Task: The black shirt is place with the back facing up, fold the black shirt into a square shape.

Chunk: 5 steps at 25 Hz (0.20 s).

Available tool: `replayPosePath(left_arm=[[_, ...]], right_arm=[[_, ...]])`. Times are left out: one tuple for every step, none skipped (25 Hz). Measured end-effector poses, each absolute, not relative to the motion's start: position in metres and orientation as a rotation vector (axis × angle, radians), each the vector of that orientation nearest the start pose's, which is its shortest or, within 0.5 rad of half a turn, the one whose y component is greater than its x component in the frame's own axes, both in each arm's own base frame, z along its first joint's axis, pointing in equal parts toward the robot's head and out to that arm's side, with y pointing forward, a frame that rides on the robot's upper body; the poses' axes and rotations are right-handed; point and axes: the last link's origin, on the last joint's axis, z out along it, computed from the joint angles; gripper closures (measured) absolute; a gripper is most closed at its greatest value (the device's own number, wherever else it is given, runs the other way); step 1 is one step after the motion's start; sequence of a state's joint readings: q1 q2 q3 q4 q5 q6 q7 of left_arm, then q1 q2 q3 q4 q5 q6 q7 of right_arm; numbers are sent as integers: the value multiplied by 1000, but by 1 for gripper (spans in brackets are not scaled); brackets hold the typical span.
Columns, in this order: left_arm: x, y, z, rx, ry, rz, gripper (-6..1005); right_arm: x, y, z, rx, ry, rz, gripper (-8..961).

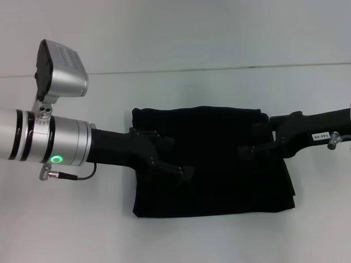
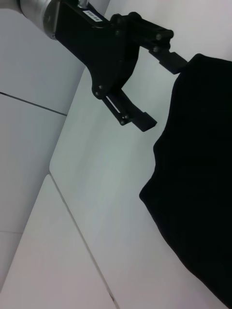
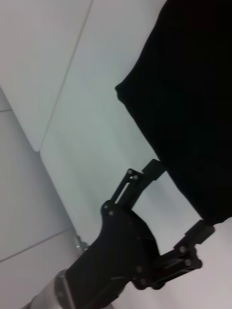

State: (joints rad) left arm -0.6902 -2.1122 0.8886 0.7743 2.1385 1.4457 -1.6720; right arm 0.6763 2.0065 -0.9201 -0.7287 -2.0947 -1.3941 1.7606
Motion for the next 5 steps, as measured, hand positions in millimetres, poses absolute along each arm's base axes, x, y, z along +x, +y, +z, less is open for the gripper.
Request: replayPosePath(left_arm=[[-201,370,-27,-2890,-621,-387,63],[-201,370,-27,-2890,-622,-387,63],[-201,370,-27,-2890,-623,-387,63],[-200,370,-27,-2890,-624,-388,63],[-200,370,-27,-2890,-624,-387,63]], right_arm=[[229,385,7,-2778,769,317,54],[230,385,7,-2778,770,312,54],[230,385,7,-2779,770,310,54],[230,385,7,-2779,769,309,54],[230,385,7,-2779,769,308,54]])
